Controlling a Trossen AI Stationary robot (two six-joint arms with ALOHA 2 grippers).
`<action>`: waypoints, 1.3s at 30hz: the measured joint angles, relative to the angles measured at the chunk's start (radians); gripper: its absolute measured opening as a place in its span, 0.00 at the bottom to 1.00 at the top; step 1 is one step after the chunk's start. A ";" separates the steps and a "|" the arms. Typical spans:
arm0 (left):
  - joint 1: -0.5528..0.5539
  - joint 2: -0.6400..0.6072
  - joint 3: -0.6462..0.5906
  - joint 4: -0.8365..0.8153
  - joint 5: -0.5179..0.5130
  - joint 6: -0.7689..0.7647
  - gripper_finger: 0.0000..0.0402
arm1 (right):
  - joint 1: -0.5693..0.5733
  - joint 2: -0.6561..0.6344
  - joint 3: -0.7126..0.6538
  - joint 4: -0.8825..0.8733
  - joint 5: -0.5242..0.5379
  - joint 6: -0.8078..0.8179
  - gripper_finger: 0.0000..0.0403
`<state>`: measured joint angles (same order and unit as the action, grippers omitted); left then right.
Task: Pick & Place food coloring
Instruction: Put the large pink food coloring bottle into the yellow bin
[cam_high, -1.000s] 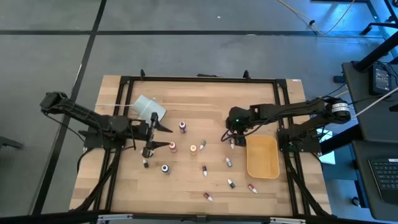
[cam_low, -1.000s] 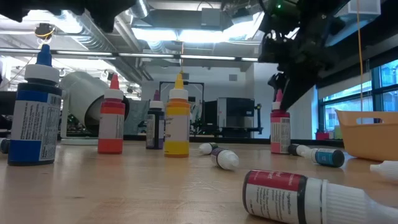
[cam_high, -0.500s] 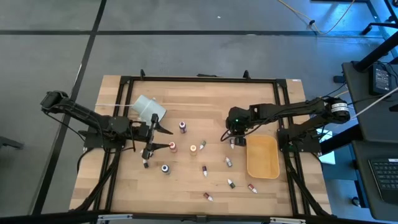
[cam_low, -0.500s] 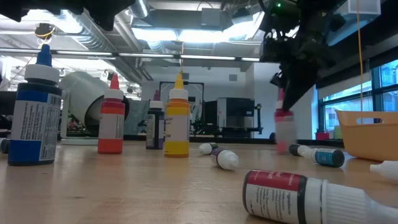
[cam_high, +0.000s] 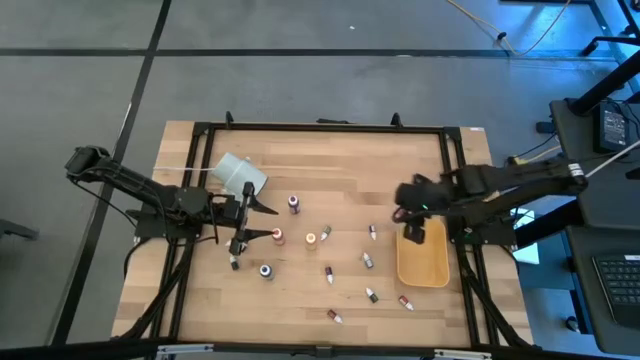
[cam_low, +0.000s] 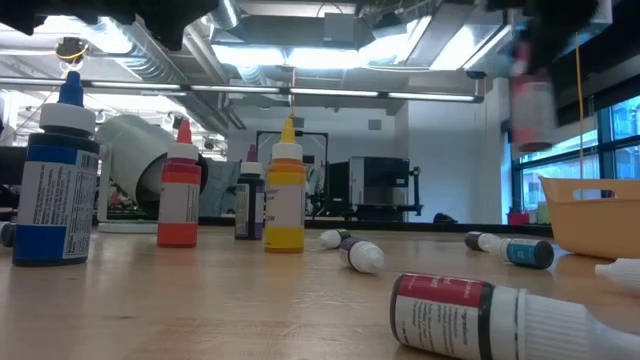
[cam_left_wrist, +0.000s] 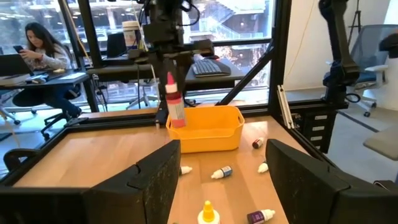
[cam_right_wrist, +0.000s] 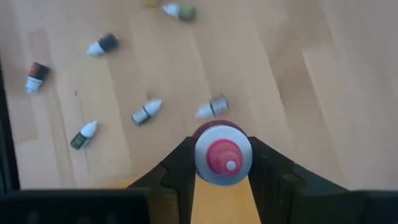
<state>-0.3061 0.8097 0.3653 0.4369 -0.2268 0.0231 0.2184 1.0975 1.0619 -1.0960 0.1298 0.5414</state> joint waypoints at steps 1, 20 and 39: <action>0.000 0.000 0.000 0.000 0.000 0.000 0.58 | 0.030 -0.019 -0.015 -0.030 0.016 0.069 0.30; 0.000 0.000 0.000 0.000 0.000 0.000 0.57 | 0.292 -0.112 -0.380 -0.057 0.118 0.693 0.31; 0.000 0.000 0.000 0.000 0.000 0.000 0.57 | 0.324 -0.112 -0.397 -0.045 0.117 0.680 0.43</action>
<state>-0.3061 0.8097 0.3653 0.4366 -0.2272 0.0227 0.5423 0.9852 0.6648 -1.1406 0.2467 1.2213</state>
